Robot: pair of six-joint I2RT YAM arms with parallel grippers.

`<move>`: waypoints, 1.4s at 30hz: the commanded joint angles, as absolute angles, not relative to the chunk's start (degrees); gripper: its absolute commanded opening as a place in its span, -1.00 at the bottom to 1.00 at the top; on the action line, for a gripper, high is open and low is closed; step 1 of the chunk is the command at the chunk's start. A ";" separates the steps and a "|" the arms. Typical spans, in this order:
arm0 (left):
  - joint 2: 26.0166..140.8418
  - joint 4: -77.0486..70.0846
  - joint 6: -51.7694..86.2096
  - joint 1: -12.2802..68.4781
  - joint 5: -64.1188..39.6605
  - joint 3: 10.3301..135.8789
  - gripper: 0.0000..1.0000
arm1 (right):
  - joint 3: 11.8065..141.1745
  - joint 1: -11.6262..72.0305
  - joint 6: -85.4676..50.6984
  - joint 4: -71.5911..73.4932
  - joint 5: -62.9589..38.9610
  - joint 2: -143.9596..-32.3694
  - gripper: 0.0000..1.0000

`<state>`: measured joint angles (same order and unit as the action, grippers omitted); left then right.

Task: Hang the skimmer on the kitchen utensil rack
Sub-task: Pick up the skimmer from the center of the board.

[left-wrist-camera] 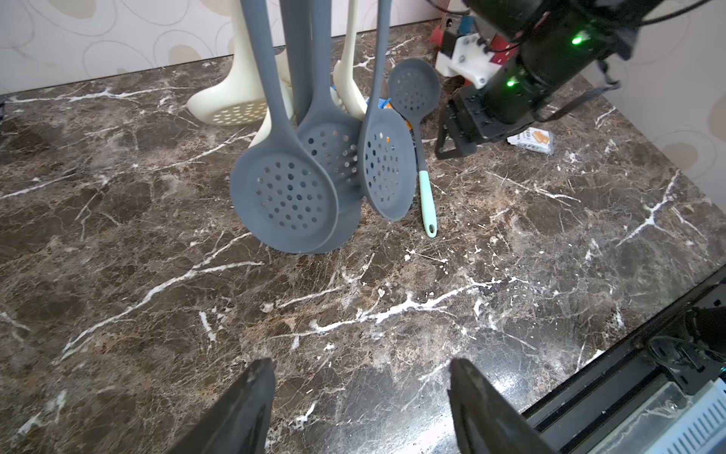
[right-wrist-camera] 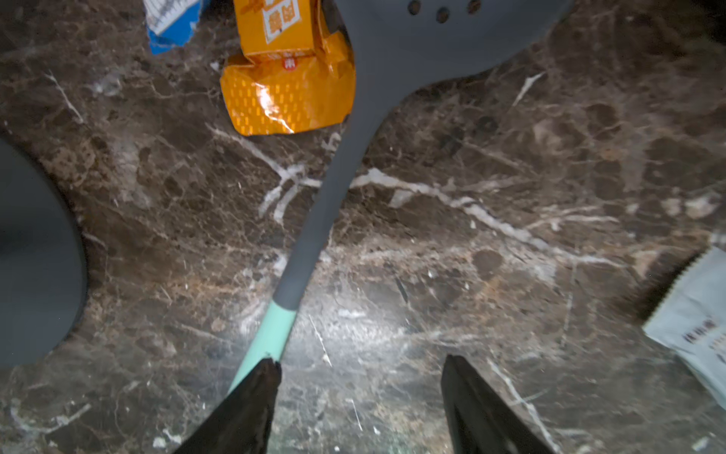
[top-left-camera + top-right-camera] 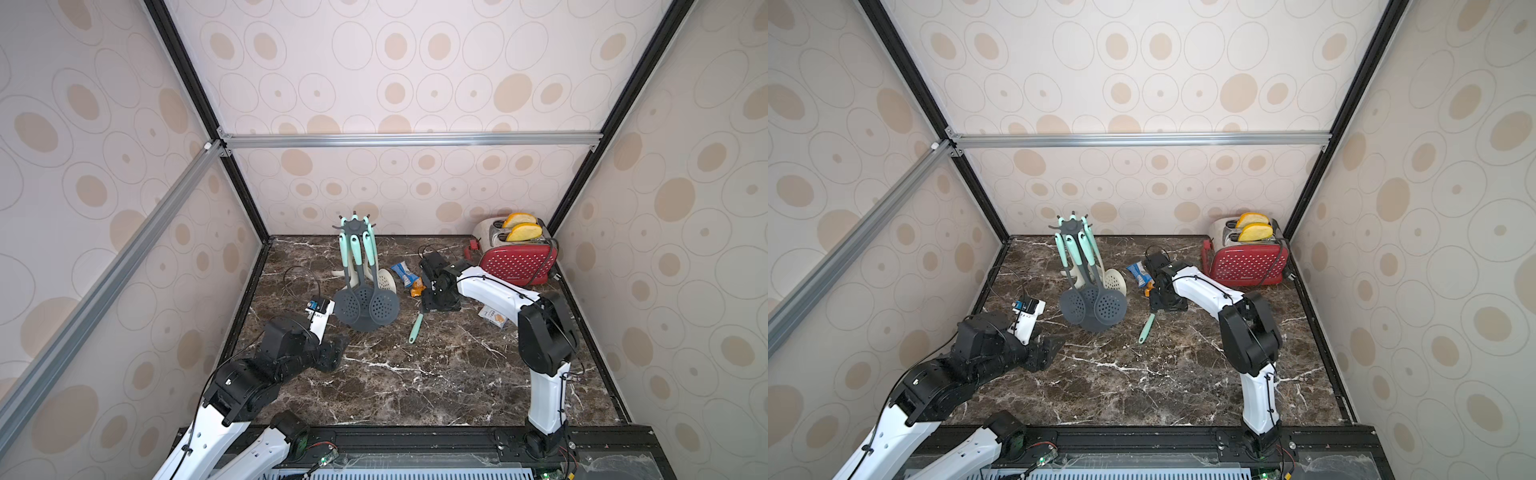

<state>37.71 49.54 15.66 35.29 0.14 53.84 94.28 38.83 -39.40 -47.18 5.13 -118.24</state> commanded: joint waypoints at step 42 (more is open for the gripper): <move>47.84 63.81 15.85 36.30 2.09 79.86 0.57 | 65.19 31.86 -25.14 -30.33 0.22 -80.64 -1.00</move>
